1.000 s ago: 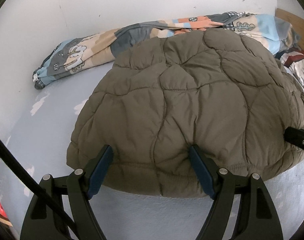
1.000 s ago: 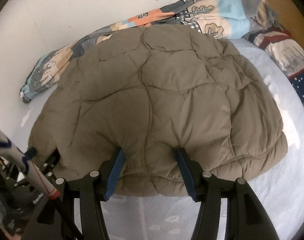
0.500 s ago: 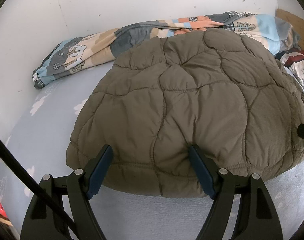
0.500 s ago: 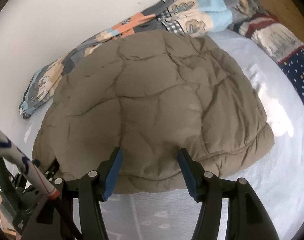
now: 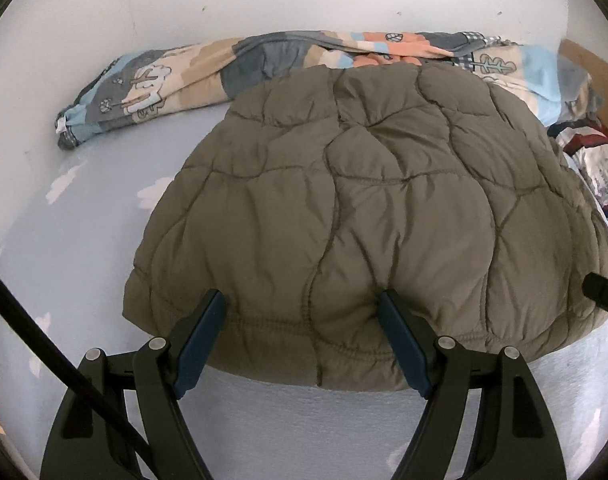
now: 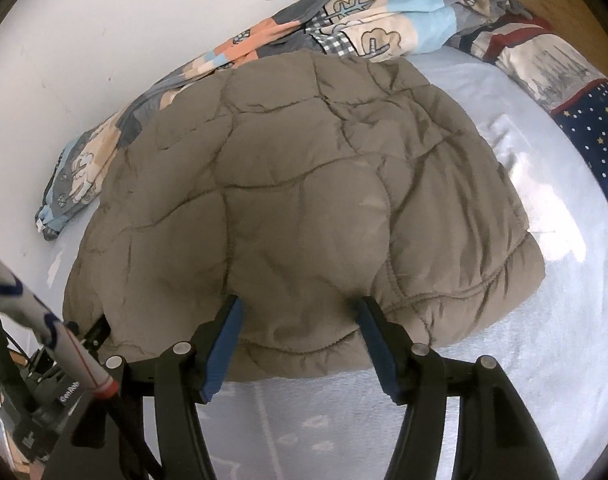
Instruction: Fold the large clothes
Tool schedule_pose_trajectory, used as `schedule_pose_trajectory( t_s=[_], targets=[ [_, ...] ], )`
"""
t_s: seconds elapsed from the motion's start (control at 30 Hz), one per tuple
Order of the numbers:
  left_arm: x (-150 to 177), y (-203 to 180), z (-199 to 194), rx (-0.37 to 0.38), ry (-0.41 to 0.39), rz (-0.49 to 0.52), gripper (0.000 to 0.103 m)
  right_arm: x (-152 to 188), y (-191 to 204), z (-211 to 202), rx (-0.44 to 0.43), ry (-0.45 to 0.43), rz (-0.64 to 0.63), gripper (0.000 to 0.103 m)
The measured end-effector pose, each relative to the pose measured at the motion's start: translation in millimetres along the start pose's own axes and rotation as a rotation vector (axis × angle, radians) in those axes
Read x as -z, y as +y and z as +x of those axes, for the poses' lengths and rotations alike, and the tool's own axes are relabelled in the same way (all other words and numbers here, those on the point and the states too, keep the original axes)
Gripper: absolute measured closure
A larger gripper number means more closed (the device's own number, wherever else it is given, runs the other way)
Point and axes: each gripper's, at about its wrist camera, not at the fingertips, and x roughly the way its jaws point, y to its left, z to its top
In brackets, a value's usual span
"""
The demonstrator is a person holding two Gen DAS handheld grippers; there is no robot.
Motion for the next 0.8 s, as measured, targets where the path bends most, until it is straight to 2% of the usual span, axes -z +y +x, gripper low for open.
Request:
schedule_pose_trajectory(
  t_s=[0.1,0.3,0.57,0.7,0.8],
  targets=[
    [-2,2,-2,0.013,0.006,-0.013,0.025,1,-1,3,0.011,0.018,0.0,0.037],
    [-11,31,-5,0.075,0.027,-0.136,0.025,-2,-9,-3,-0.011,0.008,0.046,0.036],
    [-12,58,-2,0.097,0.06,-0.218,0.025,-2,-23,-7,-0.032,0.027,0.115,0.036],
    [-12,56,-2,0.081,0.06,-0.196,0.025,-2,-19,-11,0.021,0.014,0.079,0.036],
    [-11,55,-2,0.066,0.06,-0.18,0.025,-1,-16,-14,0.087,0.0,0.033,0.032]
  ],
)
